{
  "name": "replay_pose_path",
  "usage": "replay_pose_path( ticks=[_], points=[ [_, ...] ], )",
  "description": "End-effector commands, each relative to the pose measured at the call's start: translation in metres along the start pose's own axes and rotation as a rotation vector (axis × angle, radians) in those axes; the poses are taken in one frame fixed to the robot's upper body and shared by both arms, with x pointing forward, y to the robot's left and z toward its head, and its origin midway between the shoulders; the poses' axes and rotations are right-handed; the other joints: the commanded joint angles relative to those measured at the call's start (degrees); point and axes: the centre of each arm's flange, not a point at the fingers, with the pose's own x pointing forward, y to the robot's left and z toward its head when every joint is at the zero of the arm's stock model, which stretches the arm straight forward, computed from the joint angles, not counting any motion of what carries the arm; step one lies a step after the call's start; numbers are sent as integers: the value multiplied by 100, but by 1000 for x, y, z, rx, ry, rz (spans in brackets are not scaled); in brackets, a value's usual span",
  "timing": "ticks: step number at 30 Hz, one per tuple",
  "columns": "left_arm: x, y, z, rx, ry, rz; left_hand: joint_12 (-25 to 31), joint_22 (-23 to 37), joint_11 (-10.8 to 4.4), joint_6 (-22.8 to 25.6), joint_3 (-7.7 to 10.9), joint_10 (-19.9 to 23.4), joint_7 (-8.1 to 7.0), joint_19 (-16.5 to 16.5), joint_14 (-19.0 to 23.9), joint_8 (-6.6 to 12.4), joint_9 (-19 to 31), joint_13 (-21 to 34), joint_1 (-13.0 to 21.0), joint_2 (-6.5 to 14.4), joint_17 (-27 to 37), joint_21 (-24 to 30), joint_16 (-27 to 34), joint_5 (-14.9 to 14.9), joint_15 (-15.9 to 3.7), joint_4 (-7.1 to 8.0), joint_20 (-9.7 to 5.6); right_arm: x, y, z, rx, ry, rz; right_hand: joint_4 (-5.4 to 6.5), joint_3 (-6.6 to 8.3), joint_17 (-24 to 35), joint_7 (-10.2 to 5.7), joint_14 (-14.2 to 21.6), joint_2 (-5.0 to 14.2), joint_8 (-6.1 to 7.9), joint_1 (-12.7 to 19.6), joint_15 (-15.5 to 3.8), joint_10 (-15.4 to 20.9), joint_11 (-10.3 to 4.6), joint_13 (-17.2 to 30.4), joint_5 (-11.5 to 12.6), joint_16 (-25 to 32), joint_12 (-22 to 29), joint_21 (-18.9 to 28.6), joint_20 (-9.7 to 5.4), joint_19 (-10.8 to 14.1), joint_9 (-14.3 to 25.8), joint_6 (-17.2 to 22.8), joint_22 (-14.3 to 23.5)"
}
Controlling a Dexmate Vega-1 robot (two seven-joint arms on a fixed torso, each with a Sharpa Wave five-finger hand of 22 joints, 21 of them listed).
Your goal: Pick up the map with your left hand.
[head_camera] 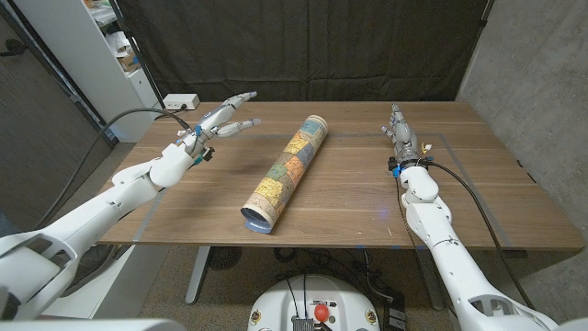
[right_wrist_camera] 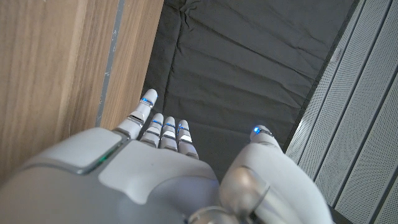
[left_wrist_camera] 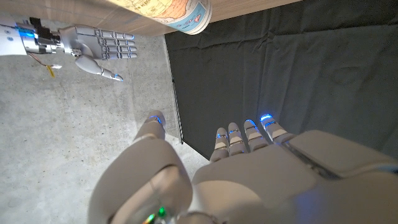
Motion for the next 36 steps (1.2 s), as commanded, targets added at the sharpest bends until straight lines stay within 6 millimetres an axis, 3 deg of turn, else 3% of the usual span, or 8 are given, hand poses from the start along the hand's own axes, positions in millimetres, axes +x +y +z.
replay_pose_path(
  ticks=[1,22,36],
  points=[
    [0,5,5,110,-9,-27,15,20,-38,-43,8,9,3,5,11,-4,9,16,83,-8,23,-45,0,62,21,-61,27,3,2,-2,6,-8,-2,-13,10,4,0,38,10,-7,32,35,48,4,32,54,-13,-26,-29,1,40,15,30,7],
    [12,12,24,280,-58,-119,-31,16,-22,-221,62,-72,-5,44,-22,-33,14,24,303,-72,21,-127,-31,112,27,-206,66,-2,1,-1,22,-19,-17,-30,0,-5,-10,51,6,-10,48,43,54,-1,33,64,-16,-41,-77,6,58,16,32,8],
    [10,12,17,321,-73,-173,-35,16,-51,-277,75,-71,-24,104,-3,-28,16,28,415,-139,22,-161,-31,137,4,-261,62,-6,0,5,8,-18,-42,-38,-7,-9,-9,57,5,-11,53,42,58,6,33,70,-19,-49,-108,11,69,16,33,9]
  ],
)
